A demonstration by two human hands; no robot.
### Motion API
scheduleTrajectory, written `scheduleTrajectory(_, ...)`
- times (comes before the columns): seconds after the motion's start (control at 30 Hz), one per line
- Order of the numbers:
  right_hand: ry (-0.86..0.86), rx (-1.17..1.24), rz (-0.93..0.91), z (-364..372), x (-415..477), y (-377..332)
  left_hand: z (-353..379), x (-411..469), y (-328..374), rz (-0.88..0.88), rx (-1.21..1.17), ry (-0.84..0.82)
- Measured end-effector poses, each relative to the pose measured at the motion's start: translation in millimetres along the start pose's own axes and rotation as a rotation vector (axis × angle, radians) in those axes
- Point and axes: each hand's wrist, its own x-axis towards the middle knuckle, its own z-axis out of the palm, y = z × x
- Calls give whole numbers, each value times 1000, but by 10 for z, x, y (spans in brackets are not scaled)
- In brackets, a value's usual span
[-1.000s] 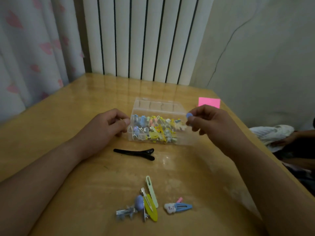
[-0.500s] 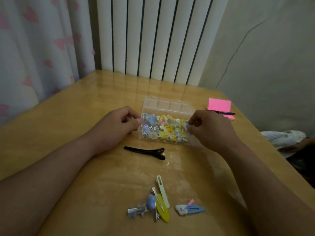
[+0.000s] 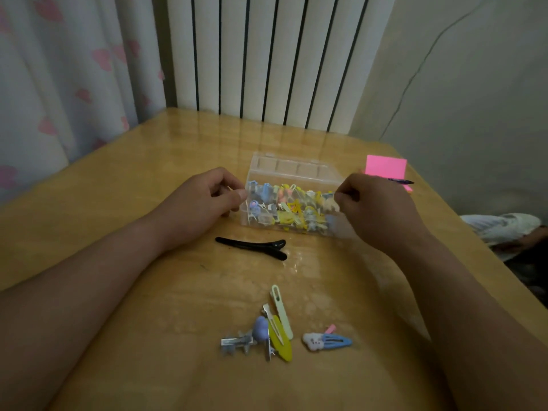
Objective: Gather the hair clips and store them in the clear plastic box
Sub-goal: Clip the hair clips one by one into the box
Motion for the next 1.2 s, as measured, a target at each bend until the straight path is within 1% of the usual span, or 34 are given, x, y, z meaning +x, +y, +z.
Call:
scheduleTrajectory(0.07, 33, 87, -18, -50, -35, -26, -1, -3, 9, 0, -6, 6)
scheduleTrajectory(0.17, 21, 206, -56, -116, -87, -117, -3, -7, 22, -6, -1, 2)
scheduleTrajectory(0.3, -131, 328, -154, -155, -166, -268, -2, -13, 37, -17, 10, 7)
scheduleTrajectory(0.37, -293, 369, -208, -221, -185, -327, 0, -12, 37, -14, 11, 9)
scheduleTrajectory(0.5, -837, 399, -269, -417, -214, -394, -10, -6, 11, -7, 3, 0)
scheduleTrajectory(0.53, -945, 386, -282, -442, -226, -411, -10, -3, 5, -3, 6, 1)
scheduleTrajectory(0.6, -1098, 329, -295, -450, -254, -450, -7, 1, 5, 5, 11, -2)
scheduleTrajectory(0.67, -1190, 237, -294, -436, -295, -501, -4, 1, 10, 6, 11, -5)
scheduleTrajectory(0.73, -1202, 132, -299, -433, -347, -555, -5, 3, 10, 8, 7, -3)
scheduleTrajectory(0.83, -1164, -21, -340, -446, -407, -615, 1, -5, 18, 12, 17, -2)
scheduleTrajectory(0.9, -1125, -51, -378, -432, -413, -627, 5, -4, 21, 4, 17, 0)
scheduleTrajectory(1.07, -977, 51, -308, -351, -343, -528, 1, -14, 43, -8, 27, 5)
scheduleTrajectory(1.2, -821, 254, -252, -331, -258, -413, -5, -21, 40, -3, 43, 5)
